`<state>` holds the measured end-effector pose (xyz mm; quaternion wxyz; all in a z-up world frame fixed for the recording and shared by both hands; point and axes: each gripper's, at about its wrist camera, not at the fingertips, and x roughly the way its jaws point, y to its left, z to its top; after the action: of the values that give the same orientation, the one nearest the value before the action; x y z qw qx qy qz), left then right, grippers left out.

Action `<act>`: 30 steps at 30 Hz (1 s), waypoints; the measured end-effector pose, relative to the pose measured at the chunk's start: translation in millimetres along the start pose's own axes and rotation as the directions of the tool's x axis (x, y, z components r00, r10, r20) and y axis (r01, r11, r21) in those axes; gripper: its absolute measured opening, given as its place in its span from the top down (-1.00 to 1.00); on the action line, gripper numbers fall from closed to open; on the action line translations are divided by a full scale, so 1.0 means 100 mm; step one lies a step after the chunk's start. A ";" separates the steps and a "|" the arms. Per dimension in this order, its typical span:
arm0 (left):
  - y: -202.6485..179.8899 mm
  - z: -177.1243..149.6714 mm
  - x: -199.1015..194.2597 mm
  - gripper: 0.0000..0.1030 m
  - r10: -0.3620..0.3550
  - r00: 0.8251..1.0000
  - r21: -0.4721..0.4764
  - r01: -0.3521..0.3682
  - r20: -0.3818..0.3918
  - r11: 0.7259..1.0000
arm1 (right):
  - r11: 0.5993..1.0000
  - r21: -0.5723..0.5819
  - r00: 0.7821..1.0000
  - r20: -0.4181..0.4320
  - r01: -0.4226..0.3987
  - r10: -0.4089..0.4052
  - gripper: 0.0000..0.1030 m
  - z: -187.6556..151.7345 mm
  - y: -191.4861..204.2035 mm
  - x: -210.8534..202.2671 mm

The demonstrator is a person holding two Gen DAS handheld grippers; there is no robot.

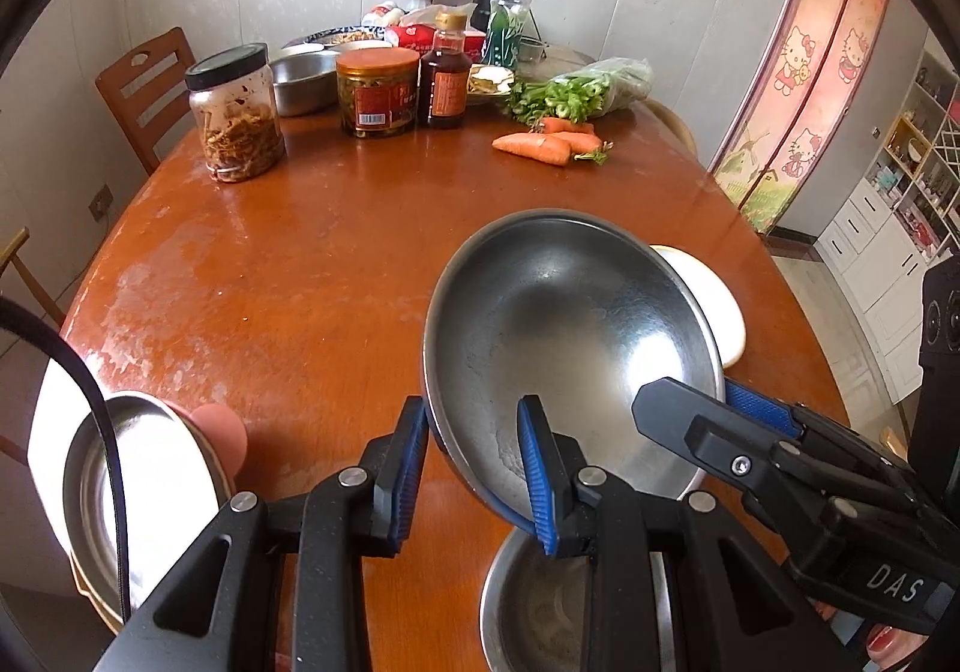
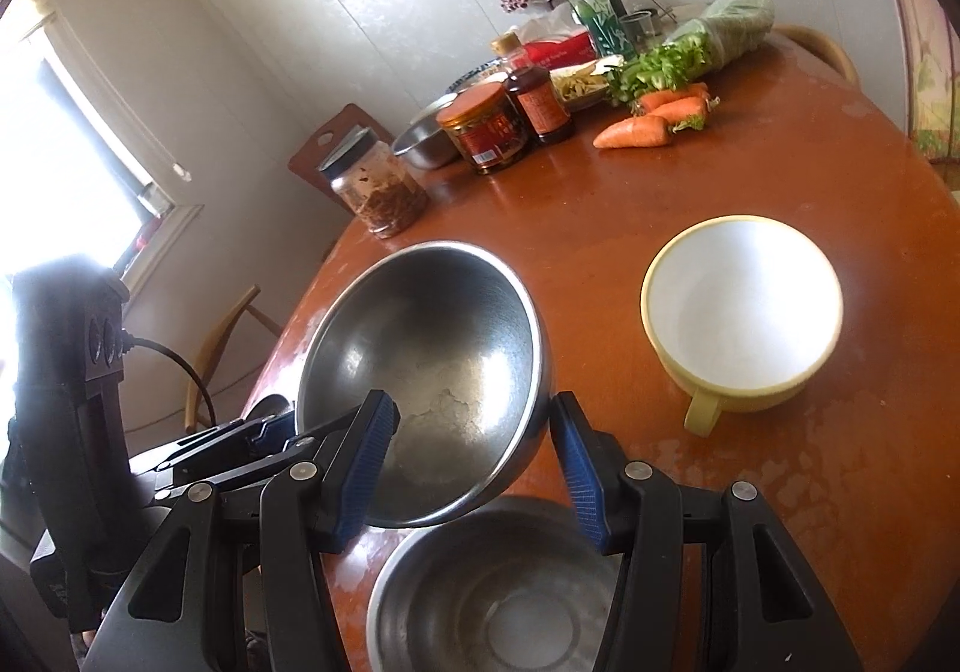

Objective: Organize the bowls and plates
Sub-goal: 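Lift the steel mixing bowl with the left gripper and lower it into the basin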

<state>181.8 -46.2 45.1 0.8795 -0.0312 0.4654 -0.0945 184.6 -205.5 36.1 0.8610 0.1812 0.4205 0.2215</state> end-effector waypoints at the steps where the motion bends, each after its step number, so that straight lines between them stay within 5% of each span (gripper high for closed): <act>1: -0.01 -0.02 -0.03 0.41 0.002 1.000 0.001 -0.002 0.004 1.000 | 1.000 -0.003 1.000 0.001 0.000 0.000 -0.11 -0.02 0.02 -0.03; 30: -0.32 -0.71 -0.55 0.41 -0.013 0.998 0.057 0.010 0.064 0.998 | 0.999 -0.051 0.999 0.040 0.015 -0.013 -0.11 -0.68 0.18 -0.65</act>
<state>88.3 -64.6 54.2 0.8941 -0.0119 0.4336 -0.1116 90.0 -216.3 47.0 0.8751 0.1606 0.3988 0.2224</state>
